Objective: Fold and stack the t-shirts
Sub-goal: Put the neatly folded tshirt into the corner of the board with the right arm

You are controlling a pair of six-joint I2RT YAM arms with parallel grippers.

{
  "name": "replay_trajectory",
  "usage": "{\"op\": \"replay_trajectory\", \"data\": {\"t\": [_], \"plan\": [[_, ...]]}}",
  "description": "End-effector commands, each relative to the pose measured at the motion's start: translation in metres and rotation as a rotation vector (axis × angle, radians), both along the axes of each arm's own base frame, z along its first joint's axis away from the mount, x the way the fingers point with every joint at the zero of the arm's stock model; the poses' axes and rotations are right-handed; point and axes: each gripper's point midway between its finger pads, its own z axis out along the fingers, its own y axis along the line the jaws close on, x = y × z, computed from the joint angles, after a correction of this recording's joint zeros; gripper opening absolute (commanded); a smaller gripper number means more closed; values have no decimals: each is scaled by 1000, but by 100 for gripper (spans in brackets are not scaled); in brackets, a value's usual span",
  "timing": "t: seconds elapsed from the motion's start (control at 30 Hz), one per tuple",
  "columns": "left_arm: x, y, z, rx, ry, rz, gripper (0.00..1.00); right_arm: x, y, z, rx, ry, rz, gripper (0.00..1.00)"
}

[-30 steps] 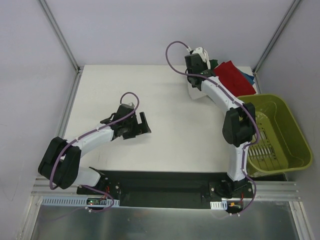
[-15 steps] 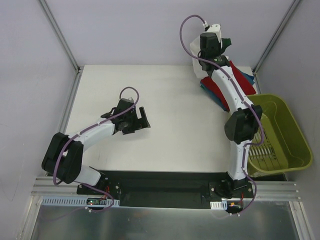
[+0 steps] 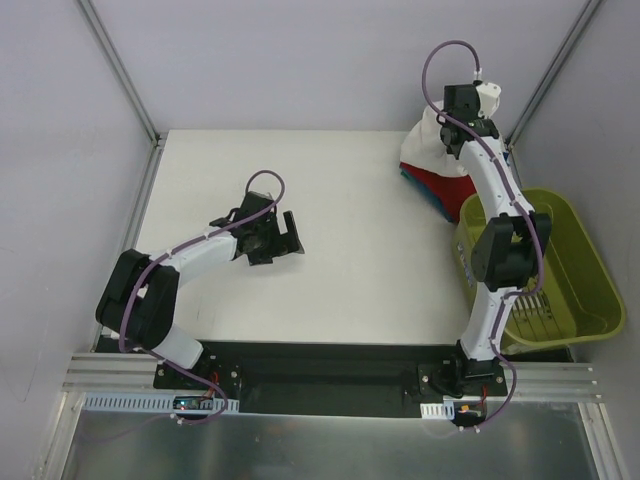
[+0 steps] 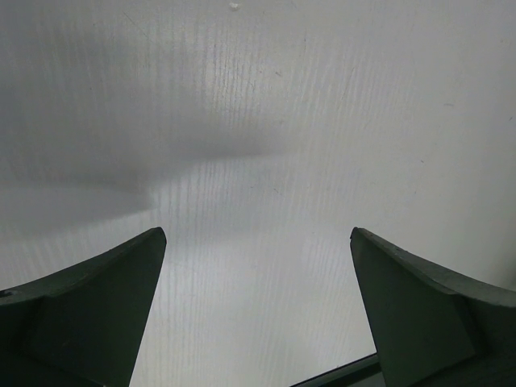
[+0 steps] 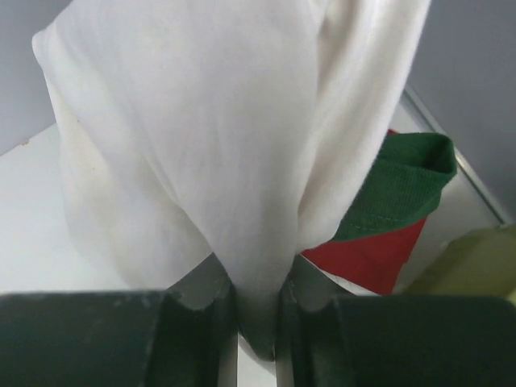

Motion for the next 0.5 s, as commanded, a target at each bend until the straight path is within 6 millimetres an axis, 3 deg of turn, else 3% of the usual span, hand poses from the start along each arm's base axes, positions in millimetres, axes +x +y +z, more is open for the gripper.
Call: {"op": "replay_trajectory", "data": {"t": [0.0, 0.17, 0.33, 0.47], "plan": [[5, -3, 6, -15, 2, -22, 99, -23, -7, 49, 124, -144, -75, 1], [3, -3, 6, -16, 5, -30, 99, -34, -26, 21, 156, -77, -115, 4], [2, -3, 4, -14, 8, -29, 99, -43, -44, -11, 179, 0, -150, 17], [3, -4, 6, -19, 6, -31, 99, -50, -48, -36, 211, 73, -152, 34]]}}
